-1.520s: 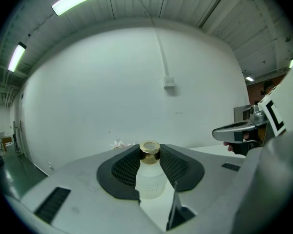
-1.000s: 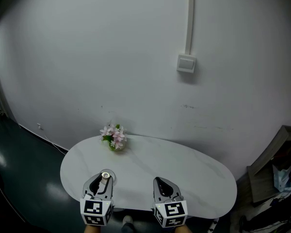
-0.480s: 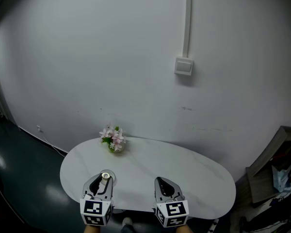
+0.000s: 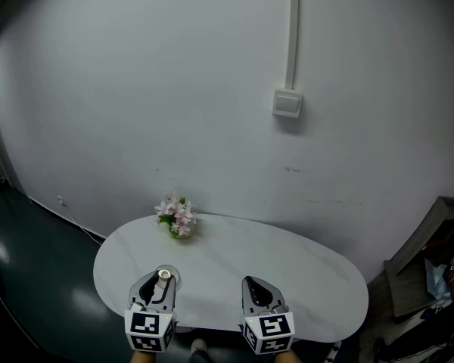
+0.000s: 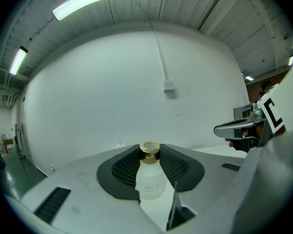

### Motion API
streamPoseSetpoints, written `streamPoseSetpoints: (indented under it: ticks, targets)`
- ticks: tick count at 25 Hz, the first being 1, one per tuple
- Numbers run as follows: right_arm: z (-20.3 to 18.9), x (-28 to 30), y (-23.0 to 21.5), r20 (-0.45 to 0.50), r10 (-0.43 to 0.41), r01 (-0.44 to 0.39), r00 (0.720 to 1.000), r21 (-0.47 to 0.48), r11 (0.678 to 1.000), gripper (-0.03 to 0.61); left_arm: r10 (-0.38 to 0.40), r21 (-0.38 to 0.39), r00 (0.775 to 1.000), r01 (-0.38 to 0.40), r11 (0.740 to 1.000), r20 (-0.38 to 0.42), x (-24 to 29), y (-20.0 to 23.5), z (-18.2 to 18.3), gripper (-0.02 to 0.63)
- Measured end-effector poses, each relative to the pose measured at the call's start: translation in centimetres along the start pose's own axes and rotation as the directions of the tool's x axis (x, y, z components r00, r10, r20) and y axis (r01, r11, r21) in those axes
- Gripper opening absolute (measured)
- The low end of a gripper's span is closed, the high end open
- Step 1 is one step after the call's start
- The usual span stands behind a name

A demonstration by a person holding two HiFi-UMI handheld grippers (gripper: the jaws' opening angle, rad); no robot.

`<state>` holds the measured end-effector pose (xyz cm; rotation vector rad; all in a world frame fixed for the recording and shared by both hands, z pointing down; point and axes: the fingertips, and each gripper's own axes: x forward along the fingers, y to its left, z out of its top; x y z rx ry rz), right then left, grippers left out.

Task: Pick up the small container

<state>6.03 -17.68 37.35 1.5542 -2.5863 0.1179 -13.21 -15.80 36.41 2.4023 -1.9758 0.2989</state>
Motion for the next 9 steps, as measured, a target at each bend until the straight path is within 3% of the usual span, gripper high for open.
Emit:
streamPoseSetpoints:
  ticks: [9]
  targets:
    - [0.47,0.18,0.06,0.005,-0.001,0.001,1.0,-0.005,1.0,0.066,0.009,-0.006,1.0,-0.009,1.0,0.006,-0.1,0.47,0.34,0.129]
